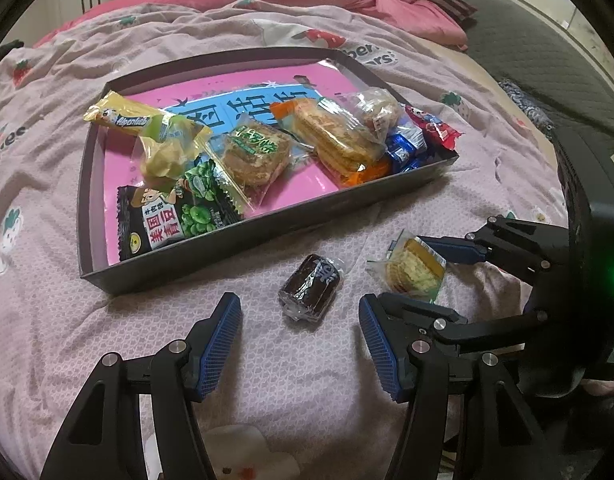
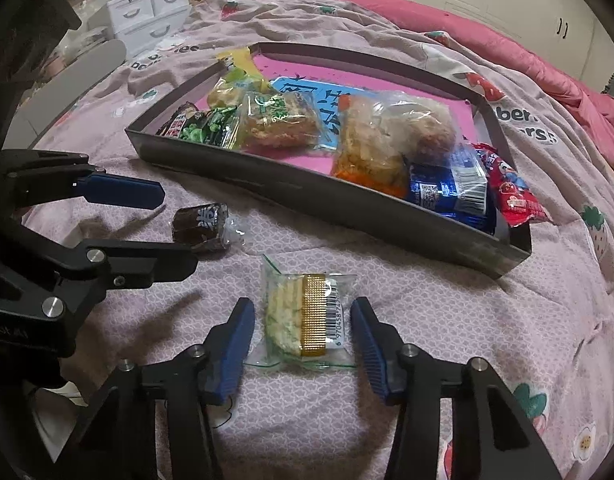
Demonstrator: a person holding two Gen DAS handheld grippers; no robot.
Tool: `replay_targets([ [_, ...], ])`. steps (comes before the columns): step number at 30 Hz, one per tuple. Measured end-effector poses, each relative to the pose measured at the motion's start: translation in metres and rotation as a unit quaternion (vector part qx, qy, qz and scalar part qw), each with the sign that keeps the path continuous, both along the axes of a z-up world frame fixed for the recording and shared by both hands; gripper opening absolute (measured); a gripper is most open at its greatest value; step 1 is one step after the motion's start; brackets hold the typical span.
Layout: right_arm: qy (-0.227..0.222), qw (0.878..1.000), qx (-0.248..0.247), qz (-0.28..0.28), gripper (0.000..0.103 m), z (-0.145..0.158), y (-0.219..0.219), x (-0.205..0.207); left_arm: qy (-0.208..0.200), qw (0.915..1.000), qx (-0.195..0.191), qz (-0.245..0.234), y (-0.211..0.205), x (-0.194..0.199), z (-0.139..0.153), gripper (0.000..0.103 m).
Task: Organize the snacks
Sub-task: 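Grasp the dark wrapped chocolate with the left tool while the right tool grasps the clear biscuit packet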
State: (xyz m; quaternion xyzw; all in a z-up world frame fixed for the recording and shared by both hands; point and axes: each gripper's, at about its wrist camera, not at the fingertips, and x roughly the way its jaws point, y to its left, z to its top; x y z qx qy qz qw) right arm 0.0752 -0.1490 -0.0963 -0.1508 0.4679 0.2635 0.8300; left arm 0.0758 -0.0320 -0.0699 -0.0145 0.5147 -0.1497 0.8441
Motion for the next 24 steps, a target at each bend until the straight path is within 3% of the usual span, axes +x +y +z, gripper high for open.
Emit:
replay_targets([
  [2, 0.001, 1.000, 0.005, 0.002, 0.044, 0.001, -0.001, 0.001, -0.007, 1.0000, -0.001, -0.002, -0.001, 0.001, 0.001, 0.062],
  [5, 0.000, 1.000, 0.008, 0.002, 0.042, 0.003, -0.003, 0.000, -0.013, 0.9999, -0.003, -0.008, -0.003, 0.002, 0.003, 0.045],
  [6, -0.001, 1.000, 0.007, 0.003, 0.042, 0.004, -0.003, 0.000, -0.012, 0.9999, -0.004, -0.011, -0.004, 0.002, 0.003, 0.033],
  [10, -0.005, 1.000, 0.014, 0.003, 0.039, 0.007, -0.004, 0.001, -0.011, 0.9998, -0.001, -0.017, -0.008, 0.003, 0.000, 0.023],
  [24, -0.002, 1.000, 0.025, -0.007, 0.038, 0.009, -0.009, 0.005, -0.013, 0.9994, -0.023, -0.023, -0.006, 0.004, 0.003, 0.018],
])
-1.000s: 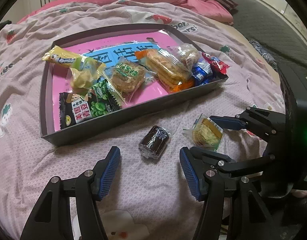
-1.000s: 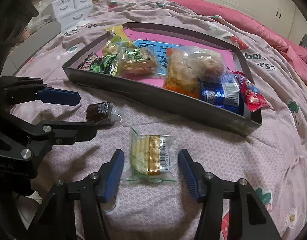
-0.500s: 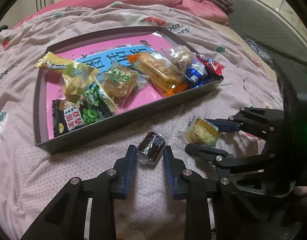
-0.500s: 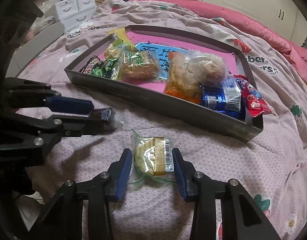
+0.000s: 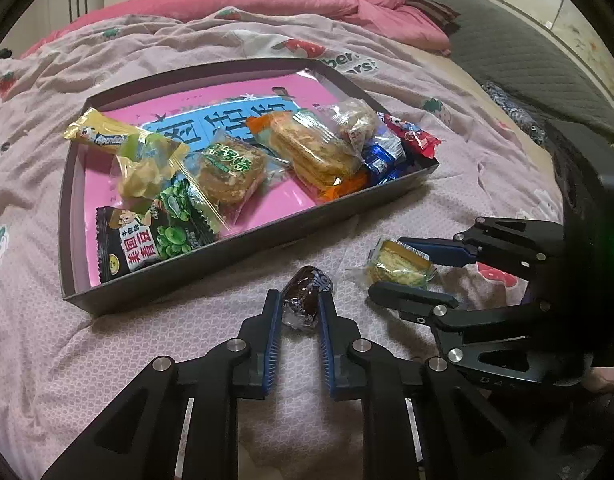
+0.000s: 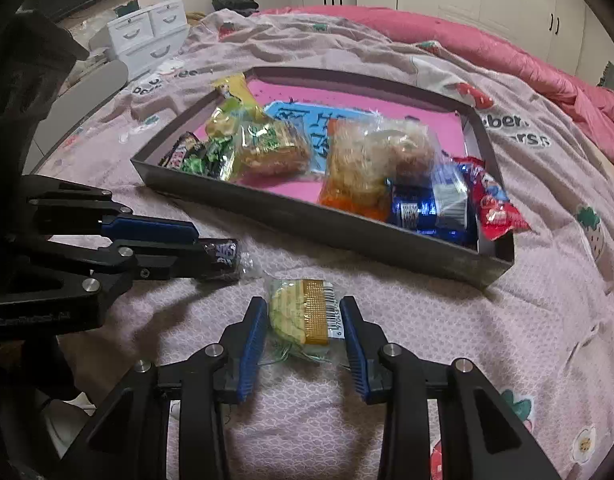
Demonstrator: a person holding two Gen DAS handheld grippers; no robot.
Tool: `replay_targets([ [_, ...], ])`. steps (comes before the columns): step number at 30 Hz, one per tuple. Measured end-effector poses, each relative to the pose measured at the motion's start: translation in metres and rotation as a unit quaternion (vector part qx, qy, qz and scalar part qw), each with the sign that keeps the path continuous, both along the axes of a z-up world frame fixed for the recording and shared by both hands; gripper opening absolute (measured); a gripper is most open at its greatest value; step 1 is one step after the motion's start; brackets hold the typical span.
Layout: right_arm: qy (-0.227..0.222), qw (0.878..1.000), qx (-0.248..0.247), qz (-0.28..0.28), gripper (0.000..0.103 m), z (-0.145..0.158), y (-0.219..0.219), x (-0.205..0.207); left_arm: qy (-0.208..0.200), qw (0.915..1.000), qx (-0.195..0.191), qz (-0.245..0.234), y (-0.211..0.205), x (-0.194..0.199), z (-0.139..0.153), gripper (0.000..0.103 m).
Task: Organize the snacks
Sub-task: 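Grasp the dark wrapped chocolate with the left tool while the right tool grasps the clear biscuit packet, then carry the chocolate over the tray with the left tool while the right tool carries the biscuit packet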
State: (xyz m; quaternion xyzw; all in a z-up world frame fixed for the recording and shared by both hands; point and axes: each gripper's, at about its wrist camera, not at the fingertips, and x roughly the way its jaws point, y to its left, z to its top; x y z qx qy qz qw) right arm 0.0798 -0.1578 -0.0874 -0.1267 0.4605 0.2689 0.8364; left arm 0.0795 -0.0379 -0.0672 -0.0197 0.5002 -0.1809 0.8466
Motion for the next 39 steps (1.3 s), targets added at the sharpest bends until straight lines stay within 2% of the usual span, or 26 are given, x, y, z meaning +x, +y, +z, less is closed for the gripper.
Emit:
replay_targets([
  [8, 0.008, 1.000, -0.007, 0.002, 0.038, -0.007, 0.003, 0.003, 0.006, 0.9999, -0.012, 0.000, 0.001, 0.003, -0.004, 0.018],
  [15, 0.010, 1.000, -0.010, 0.007, 0.038, -0.011, 0.005, 0.006, 0.017, 0.9998, -0.011, -0.001, -0.002, 0.006, -0.010, 0.027],
  [25, -0.002, 1.000, -0.024, 0.018, 0.040, -0.013, 0.011, 0.007, 0.016, 0.9999, -0.001, -0.003, -0.007, 0.008, -0.015, 0.028],
  [29, -0.017, 0.999, -0.029, 0.023, 0.037, -0.009, 0.013, 0.006, 0.012, 0.9999, 0.001, -0.004, -0.009, 0.009, -0.013, 0.027],
  [39, -0.025, 0.999, 0.007, 0.023, 0.036, 0.005, 0.006, 0.004, -0.005, 0.9999, -0.011, 0.000, -0.003, 0.008, -0.001, 0.026],
])
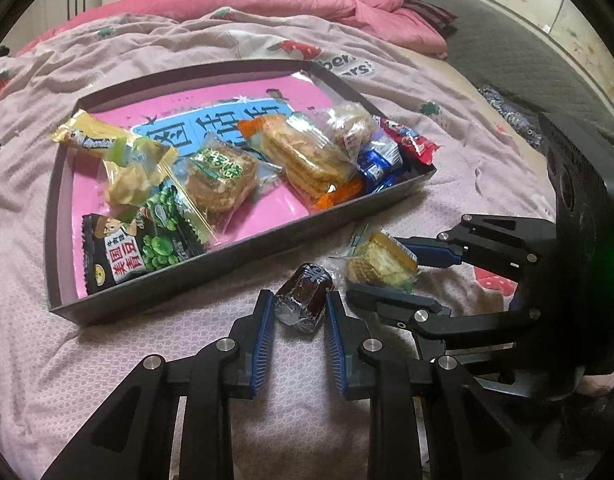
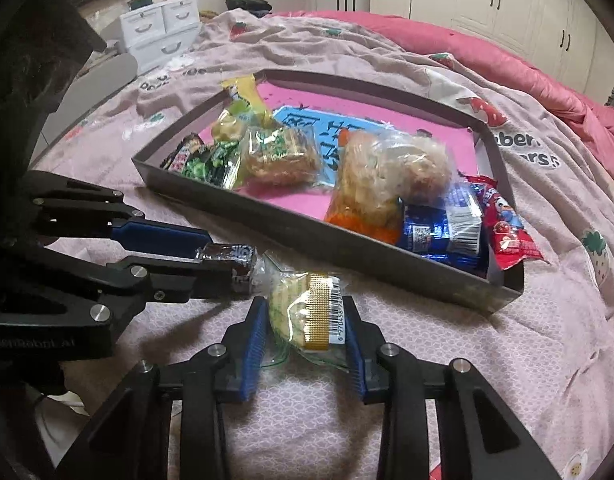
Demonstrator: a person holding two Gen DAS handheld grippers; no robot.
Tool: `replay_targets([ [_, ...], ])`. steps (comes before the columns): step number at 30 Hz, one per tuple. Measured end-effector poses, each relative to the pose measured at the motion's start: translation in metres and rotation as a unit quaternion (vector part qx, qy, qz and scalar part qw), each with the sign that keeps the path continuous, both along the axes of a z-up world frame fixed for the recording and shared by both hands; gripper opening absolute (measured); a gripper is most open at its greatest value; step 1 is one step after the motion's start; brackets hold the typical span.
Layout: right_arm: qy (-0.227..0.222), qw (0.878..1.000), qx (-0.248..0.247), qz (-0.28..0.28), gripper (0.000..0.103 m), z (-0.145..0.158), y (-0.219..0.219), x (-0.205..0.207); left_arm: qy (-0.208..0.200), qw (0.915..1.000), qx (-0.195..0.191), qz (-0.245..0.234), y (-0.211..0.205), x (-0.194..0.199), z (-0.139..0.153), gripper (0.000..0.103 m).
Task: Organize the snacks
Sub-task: 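Carry the chocolate over the tray with the left tool while the right tool carries the biscuit packet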
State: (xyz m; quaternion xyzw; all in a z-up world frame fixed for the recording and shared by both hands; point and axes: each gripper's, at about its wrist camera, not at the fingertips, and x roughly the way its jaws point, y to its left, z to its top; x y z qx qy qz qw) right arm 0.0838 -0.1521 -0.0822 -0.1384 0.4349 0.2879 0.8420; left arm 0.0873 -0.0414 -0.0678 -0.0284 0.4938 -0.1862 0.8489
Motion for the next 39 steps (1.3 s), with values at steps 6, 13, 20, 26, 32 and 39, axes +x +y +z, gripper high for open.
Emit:
replay_targets([
  [6, -0.009, 1.000, 0.015, -0.002, 0.036, 0.008, -0.005, -0.002, -0.010, 0.9999, -0.005, 0.006, 0.005, -0.004, 0.007, 0.024],
  [13, -0.020, 0.999, 0.030, 0.001, 0.036, 0.015, -0.007, -0.004, -0.017, 0.9998, -0.008, 0.007, 0.007, -0.007, 0.014, 0.019],
  [20, -0.024, 0.999, 0.040, -0.012, 0.036, 0.019, -0.013, -0.001, -0.014, 0.9999, -0.008, 0.001, 0.006, -0.009, 0.013, 0.018],
  [26, -0.030, 0.998, 0.049, -0.021, 0.036, 0.023, -0.017, 0.000, -0.022, 0.9997, -0.011, 0.004, 0.007, -0.010, 0.016, 0.017],
  [32, -0.034, 0.997, 0.057, -0.024, 0.036, 0.027, -0.021, 0.002, -0.032, 0.9992, -0.020, 0.015, 0.014, -0.010, 0.026, 0.017],
  [39, -0.039, 0.997, 0.062, -0.026, 0.036, 0.029, -0.023, 0.002, -0.042, 0.9984, -0.025, 0.028, 0.022, -0.010, 0.035, 0.016],
])
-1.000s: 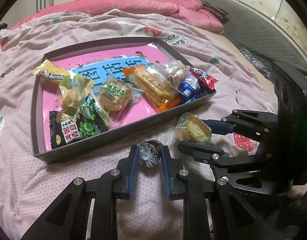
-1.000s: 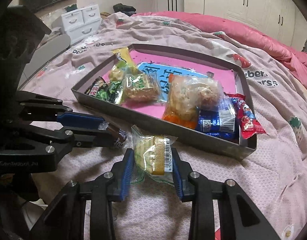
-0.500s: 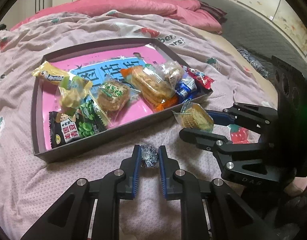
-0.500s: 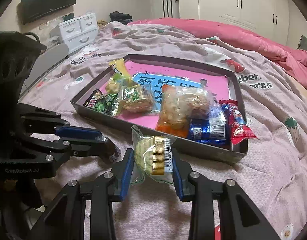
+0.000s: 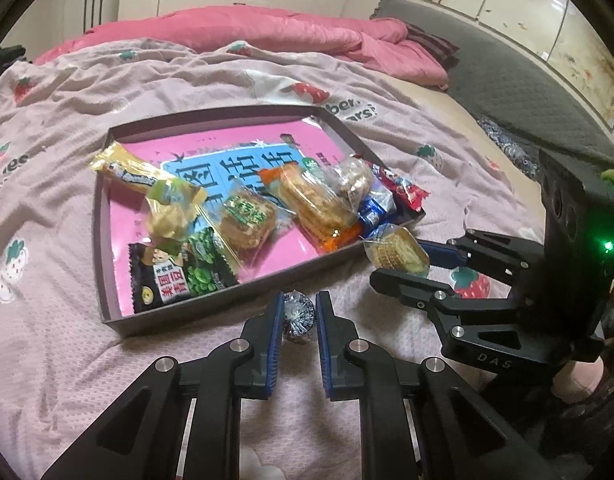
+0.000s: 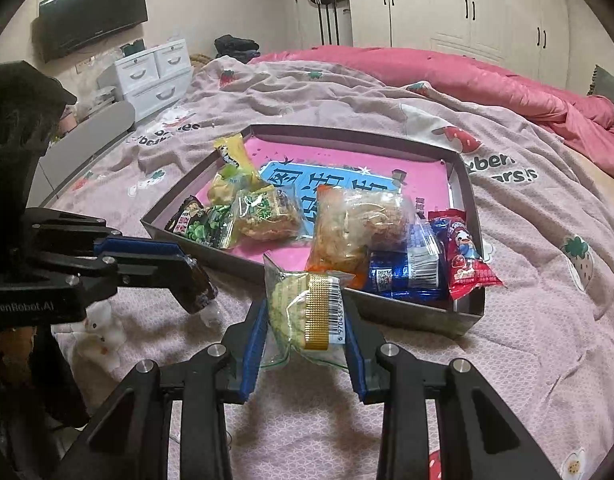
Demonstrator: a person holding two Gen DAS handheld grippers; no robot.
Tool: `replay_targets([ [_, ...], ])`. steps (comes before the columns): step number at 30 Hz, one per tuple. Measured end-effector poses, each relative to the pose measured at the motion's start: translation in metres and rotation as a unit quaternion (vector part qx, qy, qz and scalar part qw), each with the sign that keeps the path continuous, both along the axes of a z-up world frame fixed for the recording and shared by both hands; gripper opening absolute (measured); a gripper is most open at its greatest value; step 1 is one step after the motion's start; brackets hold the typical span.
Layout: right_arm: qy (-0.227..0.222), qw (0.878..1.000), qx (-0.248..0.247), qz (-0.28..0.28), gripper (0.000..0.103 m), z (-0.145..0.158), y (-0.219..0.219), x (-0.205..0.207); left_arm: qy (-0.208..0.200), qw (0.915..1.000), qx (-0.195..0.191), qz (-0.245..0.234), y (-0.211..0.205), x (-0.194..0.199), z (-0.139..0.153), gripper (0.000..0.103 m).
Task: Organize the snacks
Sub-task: 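Carry the chocolate over the tray with the left tool while the right tool carries the biscuit packet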
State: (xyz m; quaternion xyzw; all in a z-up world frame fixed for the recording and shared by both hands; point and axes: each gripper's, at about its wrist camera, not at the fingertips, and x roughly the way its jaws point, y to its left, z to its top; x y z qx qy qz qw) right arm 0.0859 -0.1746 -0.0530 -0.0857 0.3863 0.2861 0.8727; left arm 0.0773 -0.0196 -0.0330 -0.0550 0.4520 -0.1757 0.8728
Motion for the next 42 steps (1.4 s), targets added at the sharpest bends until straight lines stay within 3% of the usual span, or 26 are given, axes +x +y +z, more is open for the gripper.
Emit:
replay_targets([
  [20, -0.034, 0.999, 0.033, -0.021, 0.036, 0.020, -0.014, 0.011, -0.037, 0.9976, -0.019, 0.055, 0.034, 0.024, 0.025, 0.016],
  [24, -0.009, 0.999, 0.028, -0.021, 0.036, 0.013, -0.016, 0.016, -0.032, 0.9974, -0.015, 0.063, 0.038, 0.031, 0.019, 0.016],
  [30, 0.068, 0.997, 0.024, -0.001, 0.036, 0.000, -0.026, 0.009, -0.028, 0.9973, -0.010, 0.067, 0.041, 0.038, 0.012, 0.016],
  [33, 0.084, 0.996, 0.021, 0.003, 0.038, 0.000, -0.029, 0.002, -0.027, 0.9973, -0.009, 0.067, 0.043, 0.039, 0.010, 0.016],
  [35, 0.088, 0.996, 0.013, 0.006, 0.046, 0.000, -0.030, -0.003, -0.028, 0.9973, -0.009, 0.068, 0.044, 0.040, 0.010, 0.016],
  [42, 0.102, 0.993, -0.049, 0.019, 0.047, -0.011, -0.020, -0.017, -0.029, 0.9970, -0.015, 0.069, 0.047, 0.043, 0.012, 0.016],
])
